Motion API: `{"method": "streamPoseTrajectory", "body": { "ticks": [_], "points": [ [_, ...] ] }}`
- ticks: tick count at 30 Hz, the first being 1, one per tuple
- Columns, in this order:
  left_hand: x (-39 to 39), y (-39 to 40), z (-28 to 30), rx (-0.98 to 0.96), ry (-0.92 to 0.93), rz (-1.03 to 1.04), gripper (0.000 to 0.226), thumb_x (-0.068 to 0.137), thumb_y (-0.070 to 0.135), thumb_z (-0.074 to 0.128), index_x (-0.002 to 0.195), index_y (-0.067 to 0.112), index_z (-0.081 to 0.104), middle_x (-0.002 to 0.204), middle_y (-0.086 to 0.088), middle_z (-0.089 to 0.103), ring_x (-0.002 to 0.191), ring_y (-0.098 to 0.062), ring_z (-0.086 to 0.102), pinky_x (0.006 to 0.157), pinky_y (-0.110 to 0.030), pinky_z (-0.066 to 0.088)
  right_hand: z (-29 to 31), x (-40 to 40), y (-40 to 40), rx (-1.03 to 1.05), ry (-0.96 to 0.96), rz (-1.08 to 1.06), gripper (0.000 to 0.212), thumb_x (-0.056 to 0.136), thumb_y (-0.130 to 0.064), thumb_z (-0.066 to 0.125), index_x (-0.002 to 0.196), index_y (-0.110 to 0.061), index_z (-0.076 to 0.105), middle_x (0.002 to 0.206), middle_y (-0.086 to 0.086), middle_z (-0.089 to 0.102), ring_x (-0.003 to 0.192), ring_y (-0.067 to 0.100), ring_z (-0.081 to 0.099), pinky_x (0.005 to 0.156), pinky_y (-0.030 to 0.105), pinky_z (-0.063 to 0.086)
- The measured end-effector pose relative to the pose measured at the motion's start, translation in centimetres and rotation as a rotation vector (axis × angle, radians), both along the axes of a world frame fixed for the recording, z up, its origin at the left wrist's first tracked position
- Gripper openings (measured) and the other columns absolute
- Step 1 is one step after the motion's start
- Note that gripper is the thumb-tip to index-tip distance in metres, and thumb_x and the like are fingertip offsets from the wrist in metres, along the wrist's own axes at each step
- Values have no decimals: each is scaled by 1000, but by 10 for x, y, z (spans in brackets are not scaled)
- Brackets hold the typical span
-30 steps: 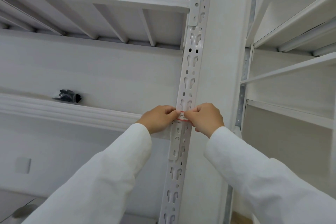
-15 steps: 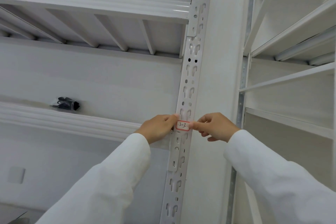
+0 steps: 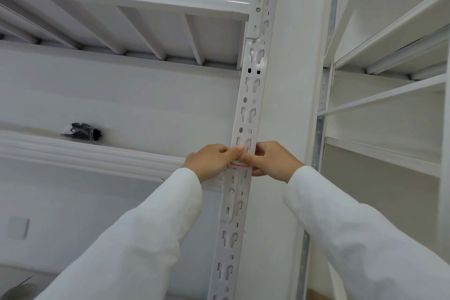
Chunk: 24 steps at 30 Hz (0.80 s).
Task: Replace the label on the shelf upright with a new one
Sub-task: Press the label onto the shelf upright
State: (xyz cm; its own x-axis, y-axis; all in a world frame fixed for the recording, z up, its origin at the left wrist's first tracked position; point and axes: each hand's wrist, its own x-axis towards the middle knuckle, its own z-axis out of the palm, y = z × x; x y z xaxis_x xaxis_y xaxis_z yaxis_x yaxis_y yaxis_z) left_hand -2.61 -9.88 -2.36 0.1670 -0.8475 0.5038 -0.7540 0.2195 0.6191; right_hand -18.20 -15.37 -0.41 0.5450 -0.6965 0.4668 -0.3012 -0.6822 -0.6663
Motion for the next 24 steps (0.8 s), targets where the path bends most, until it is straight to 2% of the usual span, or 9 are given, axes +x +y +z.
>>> {"method": "streamPoseTrajectory", "body": {
  "ticks": [3, 5, 8, 10, 12, 14, 16, 19, 24],
  "points": [
    [1, -1, 0, 1, 5, -5, 50, 90, 61, 38, 89, 18, 63, 91, 2, 63, 97, -23, 59, 100, -40, 41, -3, -3, -3, 66, -33, 71, 22, 86, -22, 65, 107, -14, 65, 106, 4, 70, 97, 13, 68, 84, 28, 55],
    [1, -2, -1, -3, -9, -7, 40, 90, 59, 40, 78, 25, 59, 81, 7, 59, 88, -21, 56, 93, -38, 41, -5, -4, -3, 81, -43, 94, 21, 85, -23, 66, 106, -17, 65, 107, 2, 70, 98, 12, 67, 86, 29, 55],
    [2, -1, -1, -1, -22, -21, 38, 92, 51, 44, 62, 27, 49, 64, 11, 47, 69, -17, 45, 75, -32, 33, -5, -5, -2, 67, -46, 98, 24, 82, -22, 70, 105, -18, 65, 105, 0, 71, 97, 12, 67, 85, 29, 55],
    [6, -2, -1, 11, -17, -49, 35, 91, 49, 49, 61, 30, 50, 64, 12, 49, 71, -18, 46, 75, -31, 35, -6, -5, -2, 37, -39, 84, 24, 81, -17, 71, 103, -18, 65, 99, 0, 71, 91, 12, 68, 82, 27, 56],
    [10, -2, -2, 21, -19, -76, 23, 82, 56, 54, 69, 37, 57, 79, 12, 61, 86, -19, 56, 90, -36, 44, -8, -3, -1, -5, -29, 58, 26, 78, -14, 73, 102, -18, 64, 91, -2, 70, 84, 12, 67, 79, 26, 56],
    [11, -1, -3, 30, -20, -108, 19, 69, 59, 55, 76, 42, 60, 95, 10, 69, 100, -17, 62, 101, -41, 43, -9, -2, -2, -9, -39, 51, 29, 77, -14, 74, 104, -19, 64, 92, 0, 71, 87, 14, 67, 81, 28, 56],
    [12, -1, -3, 29, -22, -129, 18, 67, 56, 57, 80, 43, 60, 104, 8, 71, 107, -16, 62, 103, -42, 42, -9, -3, -2, 29, -47, 69, 31, 78, -13, 73, 107, -17, 64, 100, 3, 71, 94, 17, 67, 85, 30, 55],
    [12, 1, -3, 13, -18, -159, 2, 80, 45, 61, 81, 44, 60, 104, 8, 70, 107, -14, 62, 103, -41, 42, -6, -6, -2, 112, -34, 103, 34, 82, -10, 68, 115, -14, 62, 110, 5, 70, 102, 16, 66, 88, 30, 54],
    [11, 6, 1, 71, 27, -199, 21, 94, 29, 52, 110, 24, 65, 109, 6, 66, 106, -12, 58, 99, -27, 41, -4, -12, 2, 228, -60, 185, 25, 86, -5, 60, 106, -19, 65, 109, 4, 70, 98, 16, 67, 85, 26, 55]
  ]
}}
